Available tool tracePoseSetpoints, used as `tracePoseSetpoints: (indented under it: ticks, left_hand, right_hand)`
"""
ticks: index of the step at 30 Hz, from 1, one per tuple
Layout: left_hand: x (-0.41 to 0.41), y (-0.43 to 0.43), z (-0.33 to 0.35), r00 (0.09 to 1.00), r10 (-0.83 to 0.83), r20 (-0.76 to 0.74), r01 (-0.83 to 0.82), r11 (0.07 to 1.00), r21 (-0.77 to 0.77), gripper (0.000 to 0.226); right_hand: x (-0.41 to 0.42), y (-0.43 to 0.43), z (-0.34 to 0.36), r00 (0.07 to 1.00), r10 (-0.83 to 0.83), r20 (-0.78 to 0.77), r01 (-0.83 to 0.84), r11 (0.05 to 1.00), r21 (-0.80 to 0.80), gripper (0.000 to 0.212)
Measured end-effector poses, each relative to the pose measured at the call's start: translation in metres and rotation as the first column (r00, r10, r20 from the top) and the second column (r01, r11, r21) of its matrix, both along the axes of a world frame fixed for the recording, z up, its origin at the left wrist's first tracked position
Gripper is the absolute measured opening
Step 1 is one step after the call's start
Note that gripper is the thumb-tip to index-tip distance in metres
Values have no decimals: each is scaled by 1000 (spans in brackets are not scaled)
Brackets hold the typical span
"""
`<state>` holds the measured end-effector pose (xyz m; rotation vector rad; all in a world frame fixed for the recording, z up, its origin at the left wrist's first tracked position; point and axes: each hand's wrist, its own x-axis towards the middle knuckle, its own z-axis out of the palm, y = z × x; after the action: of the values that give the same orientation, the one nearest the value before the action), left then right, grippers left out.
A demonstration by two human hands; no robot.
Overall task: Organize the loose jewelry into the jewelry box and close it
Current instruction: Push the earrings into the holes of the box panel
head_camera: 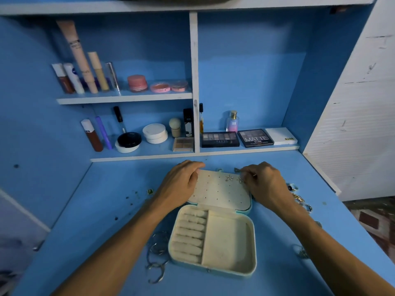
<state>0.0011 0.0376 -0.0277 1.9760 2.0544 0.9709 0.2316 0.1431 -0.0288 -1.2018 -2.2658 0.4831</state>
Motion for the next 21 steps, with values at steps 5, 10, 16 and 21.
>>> tracePoseSetpoints:
  ticks: [5, 10, 16, 21]
  left_hand:
    - [-39, -47, 10, 993, 116, 19, -118, 989, 94, 27]
    - [-75, -101, -4, 948, 316, 19, -316, 940, 128, 21]
    - [-84, -132, -25, 931, 363, -32, -355, 925, 138, 17]
    - [-81, -133, -29, 928, 372, -40, -361, 919, 158, 16]
  right_hand:
    - [-28, -19, 11, 988, 148, -43, -139, 977, 165, 17]
    - [-76, -50, 21, 930, 364, -54, -353, 923, 151, 13]
    - [-128, -71, 12, 869, 490, 68, -493, 870, 32, 16]
    - [-153, -77, 11, 844, 505, 178, -518, 855, 31, 17]
